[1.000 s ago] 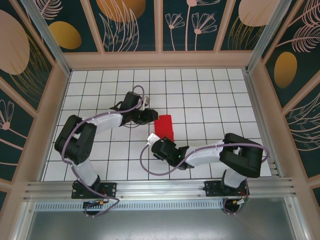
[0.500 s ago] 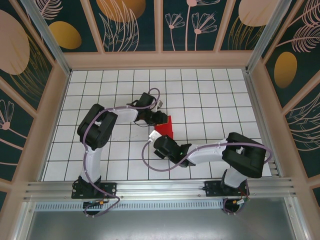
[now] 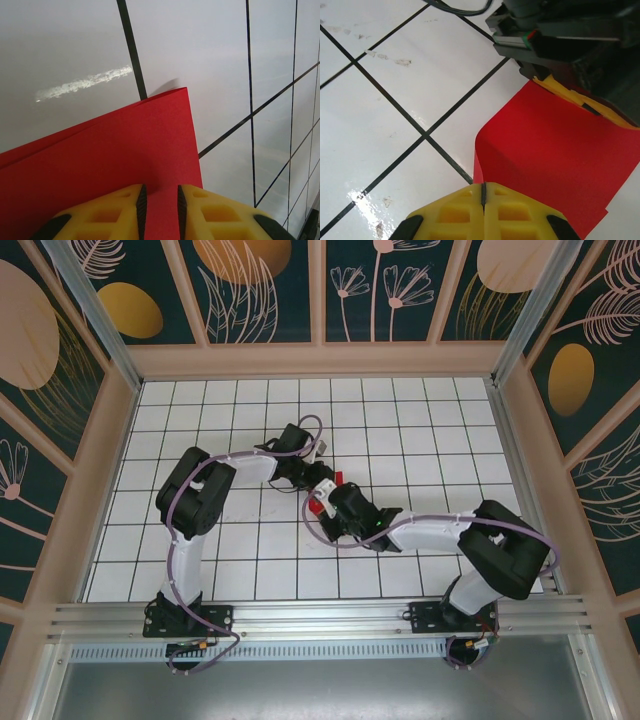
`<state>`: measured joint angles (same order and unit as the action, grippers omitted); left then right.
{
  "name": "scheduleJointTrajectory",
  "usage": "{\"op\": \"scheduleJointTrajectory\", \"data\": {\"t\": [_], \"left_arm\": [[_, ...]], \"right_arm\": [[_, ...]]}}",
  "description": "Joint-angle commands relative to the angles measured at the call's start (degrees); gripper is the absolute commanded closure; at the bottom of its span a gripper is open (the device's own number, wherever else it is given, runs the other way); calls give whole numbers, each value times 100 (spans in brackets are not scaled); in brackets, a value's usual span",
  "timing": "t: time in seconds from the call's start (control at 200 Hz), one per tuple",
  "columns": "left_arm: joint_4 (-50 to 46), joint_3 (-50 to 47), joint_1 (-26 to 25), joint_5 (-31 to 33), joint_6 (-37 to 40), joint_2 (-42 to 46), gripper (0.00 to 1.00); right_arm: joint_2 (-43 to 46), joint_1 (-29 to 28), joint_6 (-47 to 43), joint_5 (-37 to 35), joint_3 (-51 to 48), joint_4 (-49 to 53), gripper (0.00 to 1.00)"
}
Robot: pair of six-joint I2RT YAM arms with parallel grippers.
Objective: Fold a paper plane with a square sheet of paper (fold left side to right side)
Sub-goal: Third fold the triangle at the center of the table.
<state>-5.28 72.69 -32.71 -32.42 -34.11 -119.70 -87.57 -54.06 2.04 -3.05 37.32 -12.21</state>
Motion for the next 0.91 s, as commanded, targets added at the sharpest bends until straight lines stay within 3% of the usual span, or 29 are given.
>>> {"op": "scheduleJointTrajectory", "data": {"t": [0.0,0.305,0.901], "left_arm": [[-316,9,-72,246,190,-334,74],[-347,52,-88,284,194,-387,75],[-386,70,-136,307,203,-401,77]], "right_arm": [[157,290,369,819,-113,122,100],[105,1005,849,1273,-155,171,100],[-473,1419,1171,1355,148,313,100]]}}
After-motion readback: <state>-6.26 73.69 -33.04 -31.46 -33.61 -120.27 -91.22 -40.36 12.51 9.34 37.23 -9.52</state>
